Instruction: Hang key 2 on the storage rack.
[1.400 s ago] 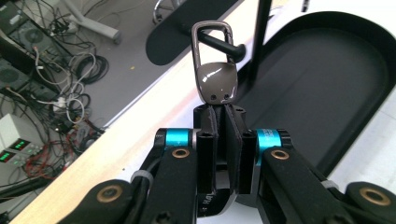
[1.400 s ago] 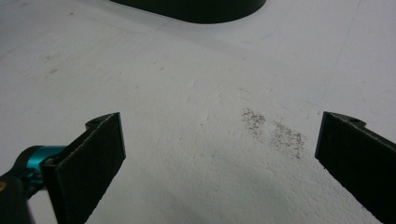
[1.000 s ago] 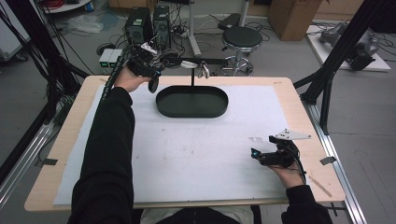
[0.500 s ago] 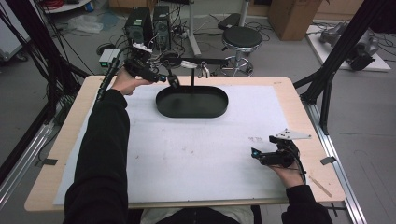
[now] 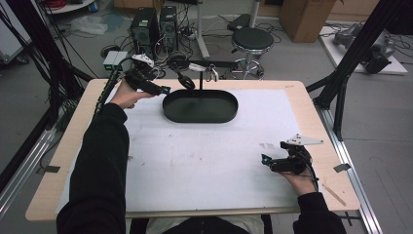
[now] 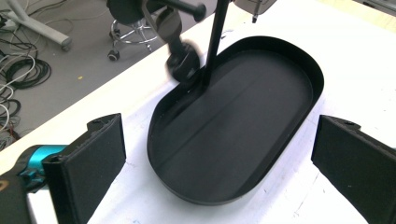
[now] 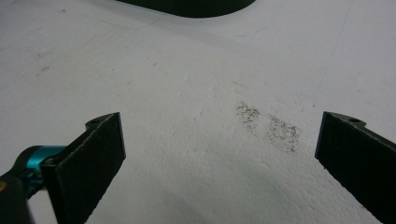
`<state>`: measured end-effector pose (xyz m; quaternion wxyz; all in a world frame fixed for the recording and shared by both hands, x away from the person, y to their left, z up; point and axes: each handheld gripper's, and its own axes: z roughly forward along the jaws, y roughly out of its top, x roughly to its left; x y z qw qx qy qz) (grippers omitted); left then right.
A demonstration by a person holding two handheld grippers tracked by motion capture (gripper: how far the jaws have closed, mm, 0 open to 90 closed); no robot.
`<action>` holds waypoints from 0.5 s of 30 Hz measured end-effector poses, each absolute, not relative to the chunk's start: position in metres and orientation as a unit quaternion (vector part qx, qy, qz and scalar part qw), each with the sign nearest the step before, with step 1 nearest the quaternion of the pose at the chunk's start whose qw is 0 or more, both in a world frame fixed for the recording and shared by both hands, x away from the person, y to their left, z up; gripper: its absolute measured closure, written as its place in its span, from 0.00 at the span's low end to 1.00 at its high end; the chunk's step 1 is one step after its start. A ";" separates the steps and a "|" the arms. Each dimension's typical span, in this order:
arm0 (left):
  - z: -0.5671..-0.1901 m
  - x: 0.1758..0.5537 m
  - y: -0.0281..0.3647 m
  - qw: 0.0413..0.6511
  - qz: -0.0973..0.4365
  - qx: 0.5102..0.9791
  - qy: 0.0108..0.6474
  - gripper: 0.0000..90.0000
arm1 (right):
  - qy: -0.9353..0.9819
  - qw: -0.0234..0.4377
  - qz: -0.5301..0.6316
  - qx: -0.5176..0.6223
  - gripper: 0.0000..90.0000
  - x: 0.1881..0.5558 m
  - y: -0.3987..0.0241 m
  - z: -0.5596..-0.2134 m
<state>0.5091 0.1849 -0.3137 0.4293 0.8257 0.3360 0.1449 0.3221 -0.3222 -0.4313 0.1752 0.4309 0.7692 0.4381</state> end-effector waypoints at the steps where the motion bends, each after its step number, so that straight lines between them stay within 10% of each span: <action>1: -0.315 0.507 0.186 0.432 0.145 0.825 0.336 0.04 | 0.770 0.176 0.438 0.430 0.01 0.322 -0.322 -0.431; 15: -0.335 0.470 0.208 0.436 0.151 0.819 0.341 0.04 | 0.770 0.177 0.437 0.430 0.01 0.322 -0.322 -0.431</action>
